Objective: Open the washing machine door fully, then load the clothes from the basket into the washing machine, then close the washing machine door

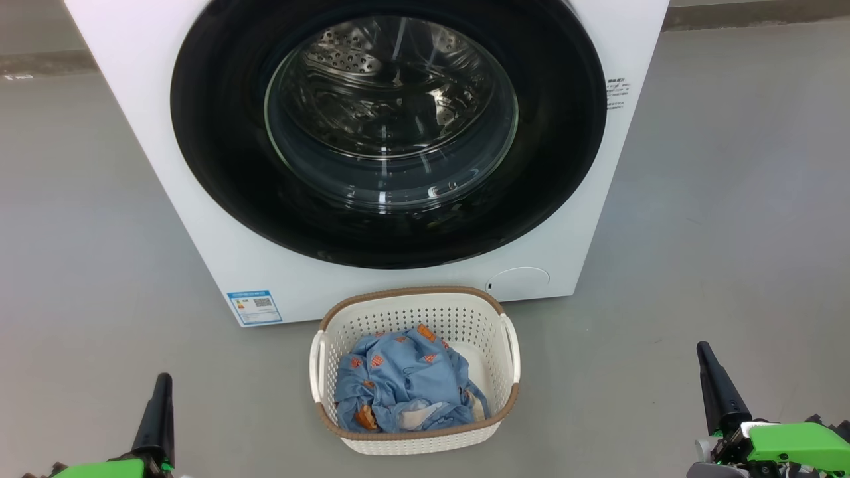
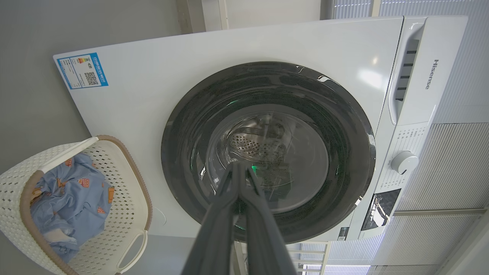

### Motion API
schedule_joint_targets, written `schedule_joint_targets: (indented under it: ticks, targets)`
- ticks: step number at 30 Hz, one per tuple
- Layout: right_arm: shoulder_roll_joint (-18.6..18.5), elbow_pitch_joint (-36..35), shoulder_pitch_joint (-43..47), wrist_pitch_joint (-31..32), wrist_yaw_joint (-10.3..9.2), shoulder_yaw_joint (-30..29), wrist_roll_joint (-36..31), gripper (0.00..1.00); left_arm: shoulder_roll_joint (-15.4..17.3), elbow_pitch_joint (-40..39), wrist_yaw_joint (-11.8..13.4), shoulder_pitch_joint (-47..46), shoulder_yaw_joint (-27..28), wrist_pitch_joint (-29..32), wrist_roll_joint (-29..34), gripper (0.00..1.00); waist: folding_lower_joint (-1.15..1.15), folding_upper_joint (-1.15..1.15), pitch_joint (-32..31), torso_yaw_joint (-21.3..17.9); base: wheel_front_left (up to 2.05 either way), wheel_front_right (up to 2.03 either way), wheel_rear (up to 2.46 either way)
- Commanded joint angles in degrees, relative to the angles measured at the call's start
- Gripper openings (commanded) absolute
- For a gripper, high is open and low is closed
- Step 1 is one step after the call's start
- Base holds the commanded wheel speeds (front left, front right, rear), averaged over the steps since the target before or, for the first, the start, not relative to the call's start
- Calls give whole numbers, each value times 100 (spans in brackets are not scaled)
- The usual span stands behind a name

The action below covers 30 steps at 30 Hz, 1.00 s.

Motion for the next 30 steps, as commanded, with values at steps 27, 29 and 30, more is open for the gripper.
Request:
schedule_joint_targets:
  ticks: [27,29,30]
  targets:
    - [0,-1,0,-1,0,-1,-2,100,-1,0,0,0,4,0,1,100,0,0,0,0,0,0,0]
    - [16,86,40,-13,0,-1,-2,100,-29,81,9,33,-9,-7,0,100,0,0,1,0,0,0,0]
    - [45,192,96,-9,0,-4,0,100,-66,168,9,94,-24,-2,0,100,0,0,0,0,0,0,0]
